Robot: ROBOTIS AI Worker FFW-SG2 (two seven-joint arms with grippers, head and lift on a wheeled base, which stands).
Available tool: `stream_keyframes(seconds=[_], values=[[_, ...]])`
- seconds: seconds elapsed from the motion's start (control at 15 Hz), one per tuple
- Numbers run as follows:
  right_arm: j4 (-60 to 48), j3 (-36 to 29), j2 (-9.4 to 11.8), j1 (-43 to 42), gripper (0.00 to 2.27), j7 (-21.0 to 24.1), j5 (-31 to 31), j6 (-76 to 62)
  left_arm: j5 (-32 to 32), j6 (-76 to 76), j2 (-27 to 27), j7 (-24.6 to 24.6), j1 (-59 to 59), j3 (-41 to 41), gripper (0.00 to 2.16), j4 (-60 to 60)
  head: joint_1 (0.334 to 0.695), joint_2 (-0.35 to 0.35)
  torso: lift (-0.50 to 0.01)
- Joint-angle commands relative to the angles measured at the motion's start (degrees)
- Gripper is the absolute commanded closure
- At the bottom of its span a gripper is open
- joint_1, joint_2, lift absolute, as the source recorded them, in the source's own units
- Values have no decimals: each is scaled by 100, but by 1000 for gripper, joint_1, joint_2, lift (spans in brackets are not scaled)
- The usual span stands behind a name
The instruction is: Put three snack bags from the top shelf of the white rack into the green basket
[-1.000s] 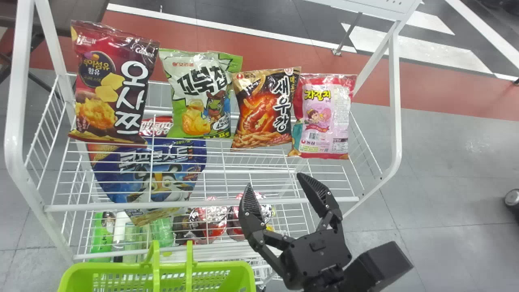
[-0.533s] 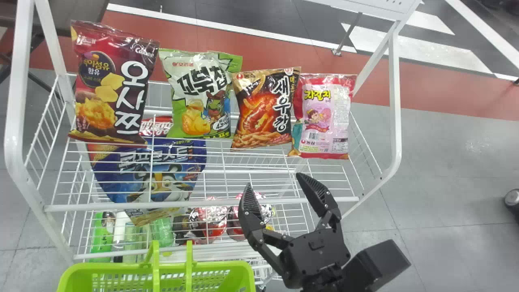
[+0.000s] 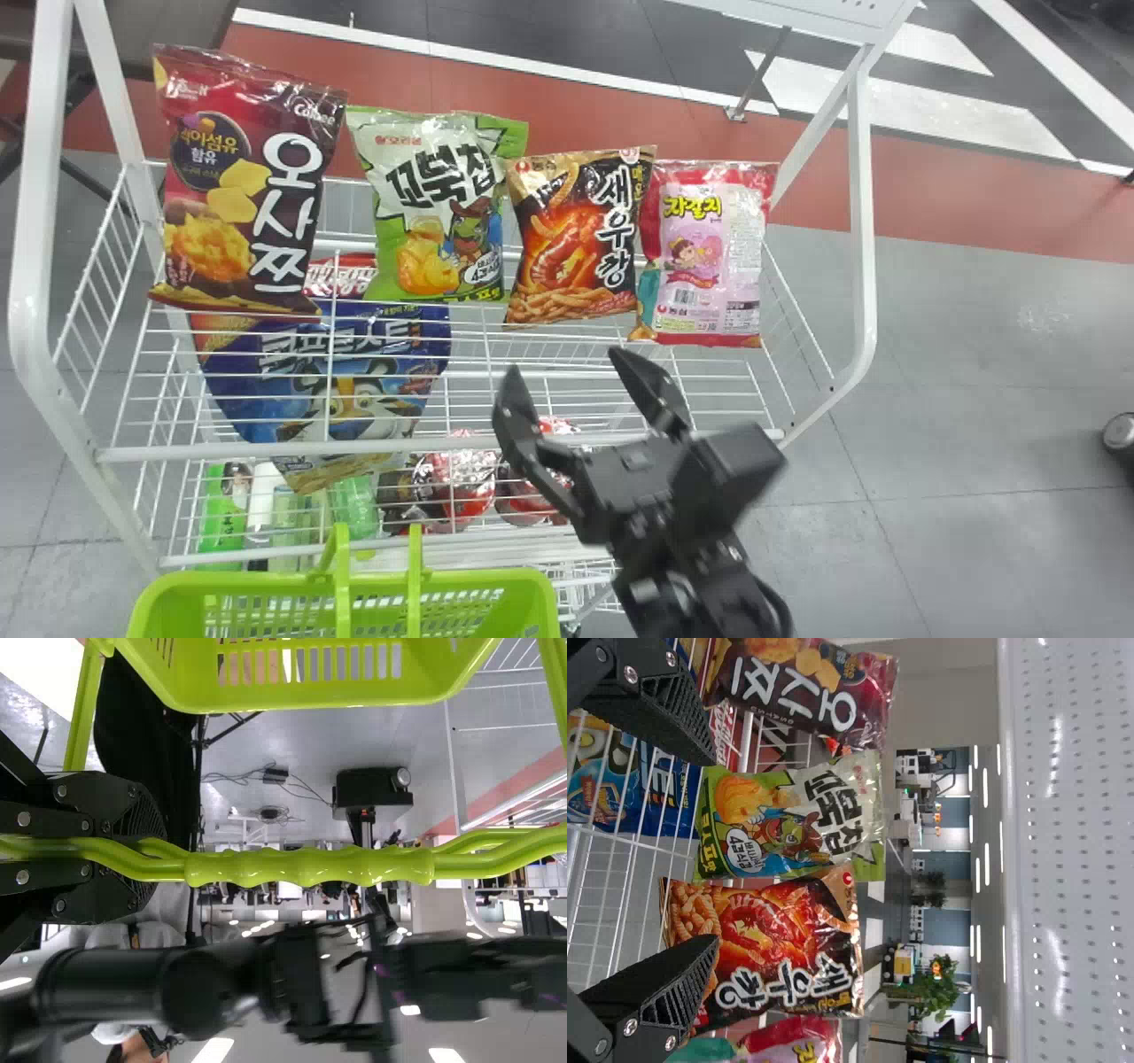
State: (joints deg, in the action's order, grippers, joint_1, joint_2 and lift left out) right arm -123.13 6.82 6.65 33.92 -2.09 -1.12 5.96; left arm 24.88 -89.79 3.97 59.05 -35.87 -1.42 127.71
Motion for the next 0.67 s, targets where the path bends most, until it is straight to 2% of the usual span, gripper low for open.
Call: stream_keyframes(seconds=[0.0,0.13,0.27,0.33,0.4,0.6], values=[[738,285,-67,-1159,113,25,-38,859,52,-24,25,10,-17,54,2152,0,695,-350,0],[1274,461,-234,-1871,113,34,-3,964,87,-24,78,10,-25,107,2152,0,695,-333,0],[1845,557,-428,-2460,113,34,41,964,166,-24,113,10,-17,160,2152,-9,695,-260,0],[2162,557,-516,-2733,117,34,68,1017,184,-24,148,19,-17,177,2152,9,695,-260,0],[2434,610,-586,-2979,117,25,94,1034,236,-24,174,1,-8,221,2152,9,695,-211,0],[3058,698,-670,-3480,157,25,156,1034,324,-24,209,1,10,362,2152,-9,695,-163,0]])
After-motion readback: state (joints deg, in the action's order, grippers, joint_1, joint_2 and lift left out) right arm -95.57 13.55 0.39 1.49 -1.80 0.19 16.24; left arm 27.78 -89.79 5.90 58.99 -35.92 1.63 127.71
